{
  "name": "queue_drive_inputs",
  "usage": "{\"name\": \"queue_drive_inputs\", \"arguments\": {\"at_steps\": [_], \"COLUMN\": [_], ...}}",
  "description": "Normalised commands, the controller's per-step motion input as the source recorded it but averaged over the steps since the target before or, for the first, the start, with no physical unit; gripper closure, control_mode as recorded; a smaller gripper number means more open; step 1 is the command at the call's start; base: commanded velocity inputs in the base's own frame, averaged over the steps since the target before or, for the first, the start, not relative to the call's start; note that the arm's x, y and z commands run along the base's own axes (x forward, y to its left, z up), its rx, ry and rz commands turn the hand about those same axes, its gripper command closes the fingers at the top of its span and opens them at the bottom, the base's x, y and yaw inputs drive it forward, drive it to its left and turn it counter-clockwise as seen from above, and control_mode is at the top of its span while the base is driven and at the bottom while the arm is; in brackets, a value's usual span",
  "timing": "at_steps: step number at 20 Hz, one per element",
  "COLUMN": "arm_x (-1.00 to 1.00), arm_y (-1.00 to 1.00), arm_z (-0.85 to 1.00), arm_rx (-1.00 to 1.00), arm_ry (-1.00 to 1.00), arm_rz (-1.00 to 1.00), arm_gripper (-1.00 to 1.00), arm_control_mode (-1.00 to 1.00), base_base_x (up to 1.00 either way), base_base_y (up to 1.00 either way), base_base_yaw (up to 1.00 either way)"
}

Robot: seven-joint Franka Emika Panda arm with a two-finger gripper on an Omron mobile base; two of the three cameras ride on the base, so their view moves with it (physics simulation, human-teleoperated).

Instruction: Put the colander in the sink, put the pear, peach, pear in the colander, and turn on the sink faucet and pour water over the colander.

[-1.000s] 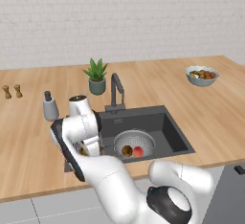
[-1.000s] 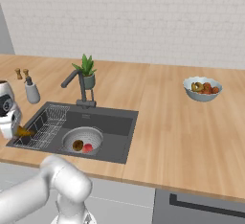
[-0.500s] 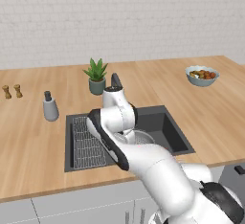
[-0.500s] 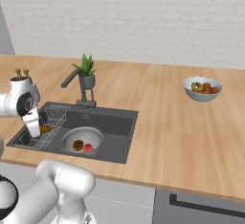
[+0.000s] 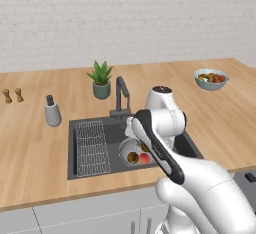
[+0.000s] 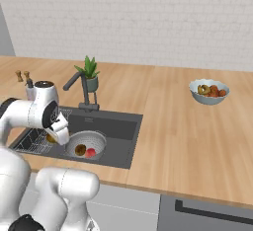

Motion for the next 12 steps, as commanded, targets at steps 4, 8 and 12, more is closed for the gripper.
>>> {"name": "queue_drive_inputs", "arguments": {"at_steps": [4, 8, 12], "arm_x": [0.09, 0.56, 0.78], "arm_y": [-0.67, -0.29, -0.05], "arm_z": [0.0, 0.0, -0.06], "arm_rx": [0.13, 0.08, 0.08], "arm_ry": [-0.04, 0.0, 0.0], "arm_rz": [0.13, 0.04, 0.01], "arm_gripper": [1.0, 1.0, 1.0], "arm_control_mode": [-1.0, -1.0, -1.0], "base_base_x": [0.0, 0.0, 0.0], "base_base_y": [0.0, 0.0, 0.0], "base_base_yaw": [0.0, 0.0, 0.0]}}
